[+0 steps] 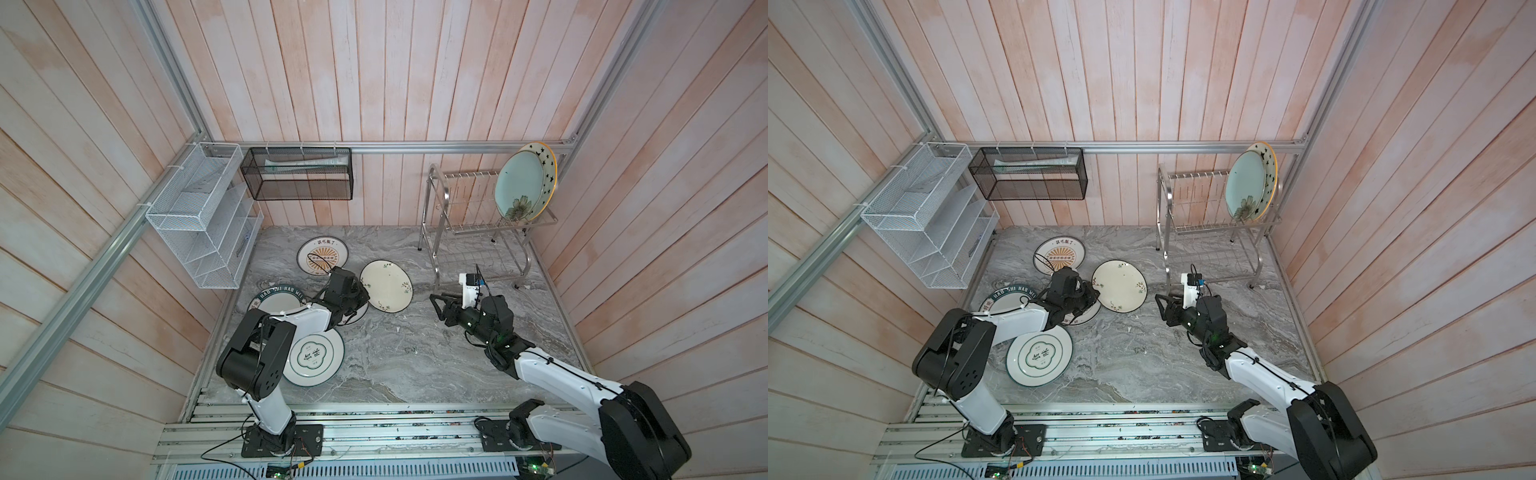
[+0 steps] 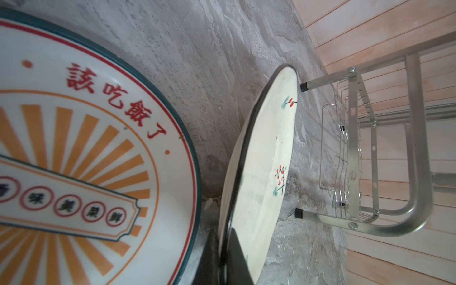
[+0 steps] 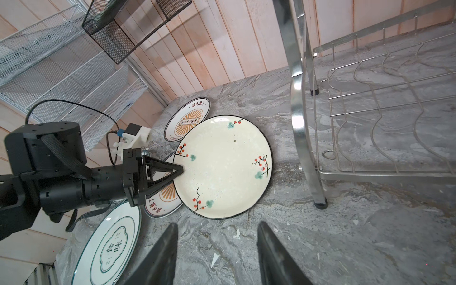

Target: Load the plates into the dish rack

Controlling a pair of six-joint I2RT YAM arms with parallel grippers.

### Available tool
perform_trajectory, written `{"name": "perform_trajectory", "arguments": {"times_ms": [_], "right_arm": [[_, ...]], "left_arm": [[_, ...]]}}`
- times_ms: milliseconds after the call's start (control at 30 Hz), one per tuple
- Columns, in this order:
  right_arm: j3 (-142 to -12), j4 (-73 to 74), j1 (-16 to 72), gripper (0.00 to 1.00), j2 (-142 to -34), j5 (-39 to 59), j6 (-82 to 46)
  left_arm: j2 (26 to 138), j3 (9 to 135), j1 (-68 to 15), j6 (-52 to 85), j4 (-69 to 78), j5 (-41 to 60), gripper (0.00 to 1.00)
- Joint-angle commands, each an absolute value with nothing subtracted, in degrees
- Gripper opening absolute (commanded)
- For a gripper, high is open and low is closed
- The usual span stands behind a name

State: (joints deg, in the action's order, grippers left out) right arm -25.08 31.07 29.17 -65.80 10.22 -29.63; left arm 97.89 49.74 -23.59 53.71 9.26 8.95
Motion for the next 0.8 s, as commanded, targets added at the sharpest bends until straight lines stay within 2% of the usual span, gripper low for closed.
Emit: {"name": "perform_trajectory", "arguments": {"times_ms": [0,333,767], "right_arm": [[-26.79,31.02,29.95,0.52,-67.02,10.37,-30.75],[-24.44,33.7,31.81,0.49,-69.13,10.52,-35.93],[-21.72,44.08,34.3,0.48,-78.4,15.12,-51.53]], "left_arm": [[93.81,49.43,-21.33,50.99,14.68,16.19,0.0],[87.9,46.9,-17.99,44.21,10.9,24.52,0.0],[84.19,43.89,-16.26,41.67,13.53,36.3,0.0]]}}
